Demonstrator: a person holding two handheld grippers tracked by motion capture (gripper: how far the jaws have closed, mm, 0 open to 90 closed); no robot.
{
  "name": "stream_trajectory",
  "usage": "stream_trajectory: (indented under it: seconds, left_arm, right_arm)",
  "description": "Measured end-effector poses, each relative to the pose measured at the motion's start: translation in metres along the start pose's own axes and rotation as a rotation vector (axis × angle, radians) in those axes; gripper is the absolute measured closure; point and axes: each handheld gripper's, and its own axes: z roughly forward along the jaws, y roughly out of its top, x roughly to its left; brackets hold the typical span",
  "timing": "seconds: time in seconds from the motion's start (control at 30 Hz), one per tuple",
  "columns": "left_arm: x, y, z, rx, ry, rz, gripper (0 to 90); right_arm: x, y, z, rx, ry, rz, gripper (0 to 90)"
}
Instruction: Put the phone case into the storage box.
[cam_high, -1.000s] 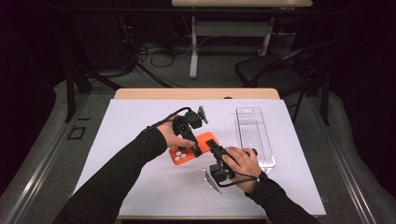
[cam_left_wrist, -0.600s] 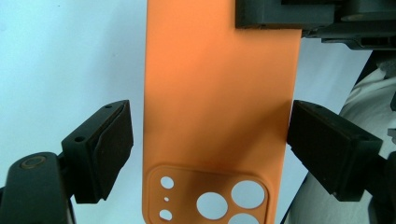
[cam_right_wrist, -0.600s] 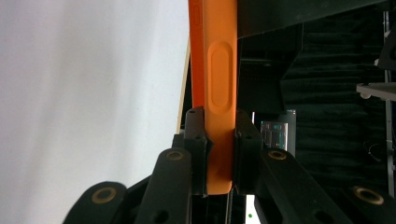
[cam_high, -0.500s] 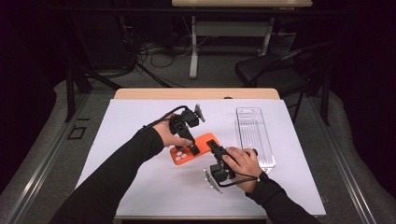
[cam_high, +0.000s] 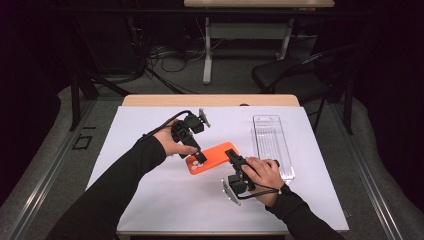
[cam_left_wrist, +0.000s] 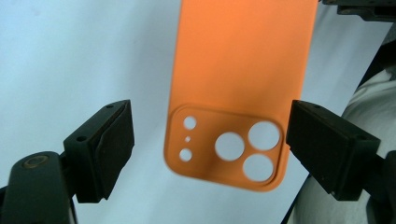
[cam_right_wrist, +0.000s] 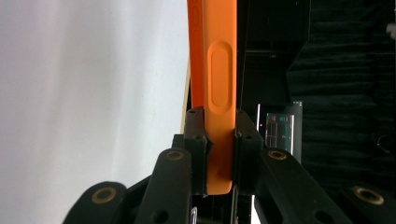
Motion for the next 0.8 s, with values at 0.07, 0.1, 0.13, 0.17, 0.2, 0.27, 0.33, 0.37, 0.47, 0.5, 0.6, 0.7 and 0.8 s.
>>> stream_trajectory:
  seconds: [0.07,0.1,0.13,0.17,0.2,0.27,0.33,0.37,0.47,0.5,0.6,0.7,0.8]
  left_arm:
    - [0.003,-0.004,-0.003,-0.007,0.002,-0.008,15.7]
    - [0.004,-0.006,-0.005,-0.010,0.005,-0.013,15.7]
    - [0.006,-0.008,-0.006,-0.015,0.002,-0.017,15.7]
    - [0.007,-0.010,-0.006,-0.016,0.006,-0.016,15.8]
    - [0.008,-0.012,-0.007,-0.017,0.008,-0.021,15.7]
    - [0.011,-0.015,-0.008,-0.024,0.009,-0.029,15.8]
    - [0.013,-0.019,-0.009,-0.029,0.016,-0.038,15.8]
    - [0.014,-0.020,-0.010,-0.027,0.018,-0.039,15.8]
    - [0.016,-0.022,-0.010,-0.036,0.018,-0.047,16.0]
    - [0.017,-0.023,-0.010,-0.037,0.016,-0.046,16.1]
    - [0.017,-0.024,-0.009,-0.038,0.019,-0.046,16.4]
    - [0.019,-0.026,-0.011,-0.046,0.021,-0.051,16.5]
    - [0.022,-0.030,-0.012,-0.052,0.026,-0.059,16.8]
  right_arm:
    - [0.000,-0.001,-0.001,0.001,0.000,0.013,80.3]
    - [0.000,-0.001,-0.001,0.001,0.003,0.019,80.2]
    - [0.000,-0.002,-0.002,0.005,0.005,0.018,80.2]
    - [0.000,-0.002,-0.003,0.005,0.007,0.018,80.3]
    - [0.000,-0.003,-0.003,0.005,0.008,0.020,80.3]
    - [0.000,-0.003,-0.004,0.002,0.008,0.040,80.3]
    - [-0.001,-0.004,-0.005,0.007,0.013,0.040,80.3]
    - [-0.001,-0.004,-0.005,0.004,0.011,0.050,80.3]
    - [-0.001,-0.005,-0.005,0.005,0.013,0.060,80.3]
    - [-0.001,-0.005,-0.005,0.004,0.013,0.062,80.3]
    - [-0.002,-0.004,-0.005,0.005,0.018,0.053,80.3]
    - [-0.001,-0.004,-0.006,0.005,0.014,0.069,80.2]
    - [-0.001,-0.006,-0.007,0.005,0.017,0.085,80.3]
